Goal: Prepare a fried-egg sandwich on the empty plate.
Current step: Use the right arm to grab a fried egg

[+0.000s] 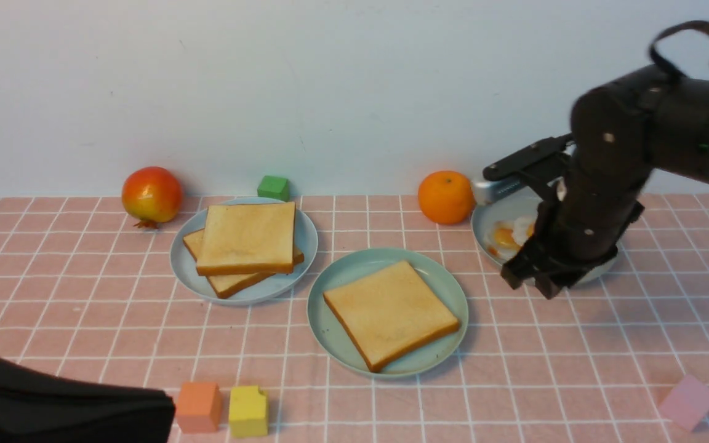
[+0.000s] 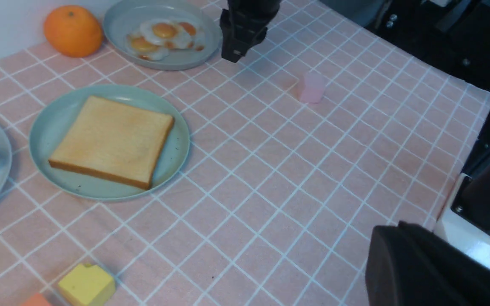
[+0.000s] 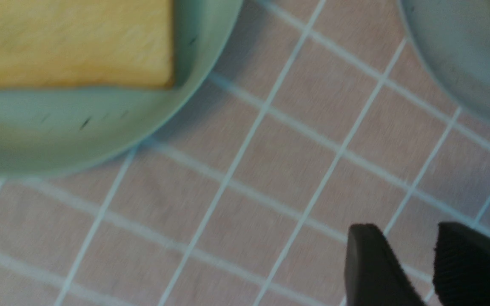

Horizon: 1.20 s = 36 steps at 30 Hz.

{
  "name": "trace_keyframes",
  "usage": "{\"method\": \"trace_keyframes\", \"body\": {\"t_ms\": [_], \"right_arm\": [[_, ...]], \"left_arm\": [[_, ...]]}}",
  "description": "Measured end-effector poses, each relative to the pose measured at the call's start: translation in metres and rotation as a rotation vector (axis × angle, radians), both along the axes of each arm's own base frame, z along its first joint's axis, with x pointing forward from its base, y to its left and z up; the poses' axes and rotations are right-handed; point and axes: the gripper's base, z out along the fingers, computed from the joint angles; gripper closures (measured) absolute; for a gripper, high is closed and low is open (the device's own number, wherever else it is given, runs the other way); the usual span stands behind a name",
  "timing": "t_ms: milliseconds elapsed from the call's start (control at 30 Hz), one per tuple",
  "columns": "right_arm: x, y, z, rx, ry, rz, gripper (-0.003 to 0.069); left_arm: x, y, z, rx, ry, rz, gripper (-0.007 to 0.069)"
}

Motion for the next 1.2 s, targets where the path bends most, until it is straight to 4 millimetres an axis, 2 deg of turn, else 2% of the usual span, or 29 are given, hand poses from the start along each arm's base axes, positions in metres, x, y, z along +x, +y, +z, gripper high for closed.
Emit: {"method": "trace_keyframes", "body": {"t_ms": [100,200,300,467,533,633,733,800,1033,1200], "right_arm": [[0.037,0.001,-0.018,-0.057,0.047,-0.023,0.0313],[0.063,0.004,-0.025,-0.068,0.042,-0.039,0.0291],[0.078,0.008,-0.015,-0.047,-0.021,-0.038,0.0287],[0.073,0.001,0.000,-0.043,-0.036,-0.047,0.0286],[0.062,-0.006,0.011,-0.038,-0.028,-0.073,0.0286],[0.034,-0.019,0.031,-0.021,-0.010,-0.097,0.0287],[0.018,-0.028,0.037,-0.016,-0.032,-0.059,0.0287],[0.020,-0.028,0.030,-0.007,-0.064,-0.030,0.0287],[0.051,-0.032,-0.025,-0.032,-0.158,0.023,0.0220],[0.058,-0.036,-0.041,-0.079,-0.165,0.050,0.0182]], "left_arm": [[0.004,0.003,-0.002,0.025,-0.015,0.046,0.0613],[0.008,0.006,-0.003,0.044,-0.020,0.098,0.0613],[0.012,0.010,-0.004,0.040,0.004,0.175,0.0613],[0.019,0.017,-0.007,0.037,0.072,0.309,0.0613],[0.023,0.020,-0.011,0.058,0.100,0.371,0.0613],[0.027,0.022,-0.014,0.077,0.130,0.438,0.0613],[0.032,0.018,-0.015,0.091,0.126,0.441,0.0613],[0.036,0.015,-0.015,0.095,0.110,0.428,0.0613],[0.045,0.003,-0.018,0.098,0.112,0.393,0.0613],[0.044,0.001,-0.019,0.104,0.117,0.371,0.0613]]}}
